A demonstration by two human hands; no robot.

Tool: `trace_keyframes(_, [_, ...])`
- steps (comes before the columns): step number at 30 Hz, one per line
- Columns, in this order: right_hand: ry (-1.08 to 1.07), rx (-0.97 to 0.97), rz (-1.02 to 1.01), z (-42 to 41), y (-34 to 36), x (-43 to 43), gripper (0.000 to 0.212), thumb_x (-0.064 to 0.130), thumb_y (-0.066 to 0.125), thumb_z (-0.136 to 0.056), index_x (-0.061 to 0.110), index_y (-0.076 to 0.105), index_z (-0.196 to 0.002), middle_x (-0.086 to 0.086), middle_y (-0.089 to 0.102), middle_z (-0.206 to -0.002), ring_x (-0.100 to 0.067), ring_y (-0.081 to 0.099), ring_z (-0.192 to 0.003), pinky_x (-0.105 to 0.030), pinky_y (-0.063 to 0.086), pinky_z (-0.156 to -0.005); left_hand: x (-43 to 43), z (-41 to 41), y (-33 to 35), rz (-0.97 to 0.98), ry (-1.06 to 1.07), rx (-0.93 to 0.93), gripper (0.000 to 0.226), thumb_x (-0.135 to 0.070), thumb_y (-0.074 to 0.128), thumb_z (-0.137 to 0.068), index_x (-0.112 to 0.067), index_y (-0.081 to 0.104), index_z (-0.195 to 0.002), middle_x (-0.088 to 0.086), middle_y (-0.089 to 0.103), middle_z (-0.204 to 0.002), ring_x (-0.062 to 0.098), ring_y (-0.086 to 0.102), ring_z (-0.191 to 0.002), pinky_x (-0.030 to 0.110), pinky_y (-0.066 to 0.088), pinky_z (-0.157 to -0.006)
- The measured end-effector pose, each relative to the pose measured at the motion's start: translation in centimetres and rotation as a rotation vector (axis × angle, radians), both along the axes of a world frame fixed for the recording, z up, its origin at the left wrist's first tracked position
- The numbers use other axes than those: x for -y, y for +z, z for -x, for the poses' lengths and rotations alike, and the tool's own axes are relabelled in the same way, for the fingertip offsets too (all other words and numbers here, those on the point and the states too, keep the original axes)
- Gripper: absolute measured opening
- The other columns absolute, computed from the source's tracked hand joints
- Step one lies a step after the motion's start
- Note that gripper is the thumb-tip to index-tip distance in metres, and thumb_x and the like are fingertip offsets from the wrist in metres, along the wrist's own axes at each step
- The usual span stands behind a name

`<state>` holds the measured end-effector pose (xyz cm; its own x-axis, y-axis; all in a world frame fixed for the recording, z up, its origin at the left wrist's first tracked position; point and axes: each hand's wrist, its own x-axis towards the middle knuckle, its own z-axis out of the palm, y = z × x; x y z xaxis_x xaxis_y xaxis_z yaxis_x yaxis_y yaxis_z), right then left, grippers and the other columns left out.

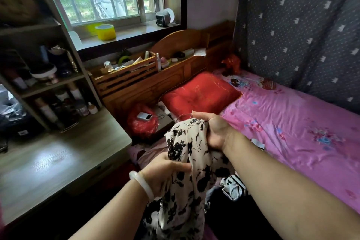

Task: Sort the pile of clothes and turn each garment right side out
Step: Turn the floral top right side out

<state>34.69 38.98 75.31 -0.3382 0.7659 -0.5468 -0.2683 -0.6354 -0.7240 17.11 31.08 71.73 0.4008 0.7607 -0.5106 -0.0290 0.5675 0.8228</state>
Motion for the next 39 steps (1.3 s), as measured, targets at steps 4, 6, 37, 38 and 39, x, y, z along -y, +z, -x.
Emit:
trace_keyframes(4, [0.049,0.403,-0.128,-2.2,-0.9,0.5,0.045,0.041,0.072,-0.076,0.002,0.065,-0.097,-0.018,0.071,-0.102,-0.023,0.067,-0.083,-0.031,0.055,-0.075,-0.8,0.8,0.4,0.098,0.184,-0.013,0.014,-0.004,0.068,-0.079,0.004,0.075,-0.088,0.027,0.071,-0.093,0.034,0.070,-0.075,0.047,0.057,-0.079])
trace_keyframes(6, [0.024,0.556,-0.221,-3.1,-1.1,1.0,0.067,0.063,0.078,-0.052,0.012,0.066,-0.095,-0.020,0.070,-0.109,-0.020,0.067,-0.089,-0.026,0.049,-0.068,-1.5,1.5,0.5,0.148,0.219,-0.014,0.019,-0.011,0.065,-0.084,0.005,0.074,-0.089,0.025,0.072,-0.094,0.034,0.071,-0.078,0.042,0.057,-0.078])
trace_keyframes(37, [-0.453,-0.137,0.127,7.7,2.9,3.4,0.027,0.023,0.057,-0.093,-0.001,0.064,-0.101,-0.021,0.067,-0.114,-0.036,0.064,-0.108,-0.044,0.052,-0.082,-0.9,-4.0,-6.5,-0.447,0.546,-0.391,0.094,-0.034,0.089,-0.053,-0.020,0.032,-0.127,-0.003,0.045,-0.118,-0.002,0.051,-0.111,0.014,0.045,-0.088])
trace_keyframes(38, [-0.445,-0.194,0.147,8.1,3.2,3.8,0.024,0.023,0.056,-0.095,0.000,0.062,-0.097,-0.020,0.067,-0.113,-0.034,0.064,-0.107,-0.044,0.050,-0.080,-1.3,-4.1,-6.2,-0.411,0.587,-0.368,0.072,-0.021,0.084,-0.067,-0.021,0.036,-0.120,-0.004,0.049,-0.113,-0.002,0.054,-0.110,0.007,0.043,-0.081])
trace_keyframes(39, [-0.436,-0.236,0.162,8.3,3.5,4.0,0.024,0.024,0.054,-0.096,0.001,0.062,-0.098,-0.019,0.066,-0.113,-0.033,0.063,-0.107,-0.044,0.049,-0.081,-1.8,-3.9,-6.0,-0.371,0.632,-0.340,0.053,-0.012,0.074,-0.079,-0.025,0.038,-0.116,-0.005,0.051,-0.110,0.006,0.058,-0.112,0.004,0.043,-0.075])
